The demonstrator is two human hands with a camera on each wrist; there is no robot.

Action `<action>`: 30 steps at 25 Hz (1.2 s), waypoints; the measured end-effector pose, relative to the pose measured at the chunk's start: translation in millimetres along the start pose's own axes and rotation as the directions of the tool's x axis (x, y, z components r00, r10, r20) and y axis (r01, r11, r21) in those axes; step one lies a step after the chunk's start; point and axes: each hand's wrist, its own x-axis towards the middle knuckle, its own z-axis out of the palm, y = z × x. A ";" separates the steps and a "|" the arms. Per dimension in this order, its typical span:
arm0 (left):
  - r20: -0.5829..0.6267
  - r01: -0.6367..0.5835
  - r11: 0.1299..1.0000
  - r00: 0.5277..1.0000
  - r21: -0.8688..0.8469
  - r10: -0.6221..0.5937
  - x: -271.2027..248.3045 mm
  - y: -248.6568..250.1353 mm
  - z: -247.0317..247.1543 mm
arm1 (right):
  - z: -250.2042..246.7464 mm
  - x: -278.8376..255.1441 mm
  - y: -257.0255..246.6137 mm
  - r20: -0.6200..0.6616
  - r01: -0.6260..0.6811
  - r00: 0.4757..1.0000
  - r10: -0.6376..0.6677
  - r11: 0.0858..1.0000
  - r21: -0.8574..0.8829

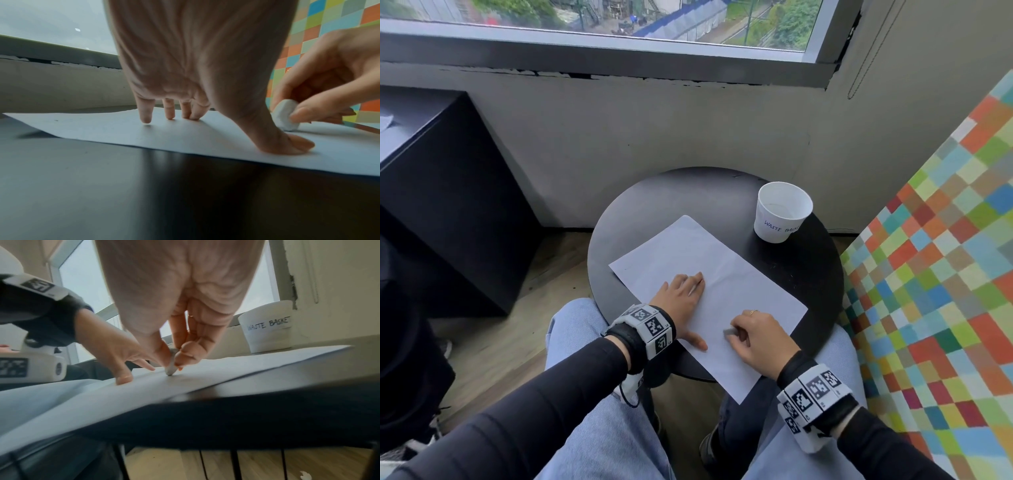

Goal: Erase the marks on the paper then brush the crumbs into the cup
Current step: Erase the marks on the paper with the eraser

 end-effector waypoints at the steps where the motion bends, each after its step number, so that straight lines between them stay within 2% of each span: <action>1: 0.001 0.005 1.000 1.000 0.022 -0.005 -1.1 0.6 -0.4 | 1.5 -2.0 -3.8 0.036 0.042 0.998 -0.042 0.999 0.007; 3: 0.009 0.018 0.997 1.000 0.075 -0.018 -1.0 2.3 -1.4 | 3.2 -3.0 -5.0 0.072 0.058 0.996 -0.058 0.998 0.003; 6: 0.024 0.039 0.994 0.999 0.098 -0.041 -0.2 5.5 -3.2 | -0.8 1.9 0.4 0.010 -0.033 0.999 0.033 0.999 -0.023; 10: 0.049 0.054 0.994 0.997 0.091 -0.059 -1.8 6.9 -4.9 | 2.8 -1.6 -8.3 0.108 0.041 0.993 -0.039 0.999 -0.019; 13: 0.061 0.060 0.996 0.996 0.073 -0.064 -2.9 7.4 -6.5 | -4.7 4.2 0.3 0.043 -0.061 0.997 0.063 0.997 -0.044; 17: 0.071 0.067 0.995 0.995 0.075 -0.073 -4.5 8.4 -8.4 | -6.1 5.4 -4.4 0.151 0.001 0.989 0.002 1.000 -0.026; 20: 0.076 0.070 0.995 0.994 0.072 -0.076 -3.7 9.3 -9.3 | -9.1 8.5 3.8 0.060 -0.072 0.996 0.073 0.997 -0.023; 23: 0.088 0.076 0.994 0.993 0.078 -0.083 -4.3 10.5 -10.7 | -5.2 4.2 -1.2 0.134 0.031 0.991 -0.030 1.000 -0.002; 27: 0.086 0.081 0.993 0.992 0.082 -0.089 -2.8 11.9 -11.6 | -10.1 13.3 10.3 0.034 -0.056 0.998 0.057 0.998 -0.037; 30: 0.095 0.086 0.992 0.991 0.094 -0.095 -3.7 12.1 -11.0 | -3.4 5.2 -4.8 0.177 0.095 0.980 -0.090 0.995 -0.020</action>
